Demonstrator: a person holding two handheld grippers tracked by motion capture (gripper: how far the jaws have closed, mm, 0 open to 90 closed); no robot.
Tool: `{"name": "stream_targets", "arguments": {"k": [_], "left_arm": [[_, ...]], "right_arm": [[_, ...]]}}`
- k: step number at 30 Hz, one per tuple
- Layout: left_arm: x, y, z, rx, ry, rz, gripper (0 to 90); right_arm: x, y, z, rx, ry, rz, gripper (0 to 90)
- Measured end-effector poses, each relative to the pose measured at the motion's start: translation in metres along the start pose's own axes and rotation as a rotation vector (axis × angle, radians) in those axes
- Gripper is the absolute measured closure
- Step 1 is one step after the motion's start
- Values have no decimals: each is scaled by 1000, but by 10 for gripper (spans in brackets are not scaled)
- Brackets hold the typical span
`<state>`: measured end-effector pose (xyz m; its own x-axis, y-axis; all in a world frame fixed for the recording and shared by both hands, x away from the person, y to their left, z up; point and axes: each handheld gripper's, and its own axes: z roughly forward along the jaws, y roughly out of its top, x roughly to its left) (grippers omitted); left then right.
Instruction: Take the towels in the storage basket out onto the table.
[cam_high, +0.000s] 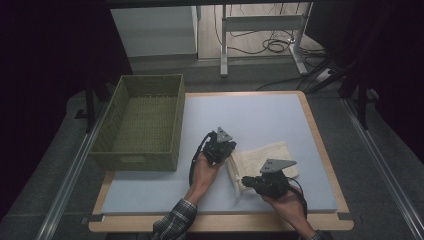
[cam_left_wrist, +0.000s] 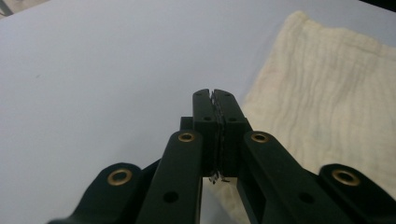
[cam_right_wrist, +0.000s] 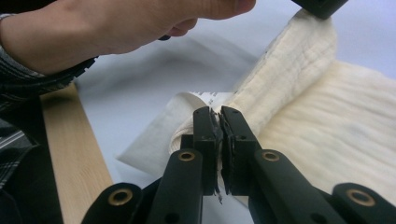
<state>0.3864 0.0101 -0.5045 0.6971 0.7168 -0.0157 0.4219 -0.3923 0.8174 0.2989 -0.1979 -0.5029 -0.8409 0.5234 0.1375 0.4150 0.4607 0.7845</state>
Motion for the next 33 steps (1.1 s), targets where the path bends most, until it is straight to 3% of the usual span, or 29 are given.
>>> {"name": "stream_targets", "arguments": {"k": [14, 23, 24, 33], "left_arm": [[-23, 43, 44, -1, -77, 67, 890], [-37, 66, 69, -8, -121, 78, 890], [-40, 70, 74, -1, -123, 95, 890], [-51, 82, 96, 33, -136, 128, 890]], "right_arm": [[-39, -26, -44, -51, -113, 96, 850], [-55, -35, -69, -77, -175, 129, 849], [-57, -36, -72, -75, -185, 133, 849], [-74, -46, -81, -60, -229, 168, 848]]}}
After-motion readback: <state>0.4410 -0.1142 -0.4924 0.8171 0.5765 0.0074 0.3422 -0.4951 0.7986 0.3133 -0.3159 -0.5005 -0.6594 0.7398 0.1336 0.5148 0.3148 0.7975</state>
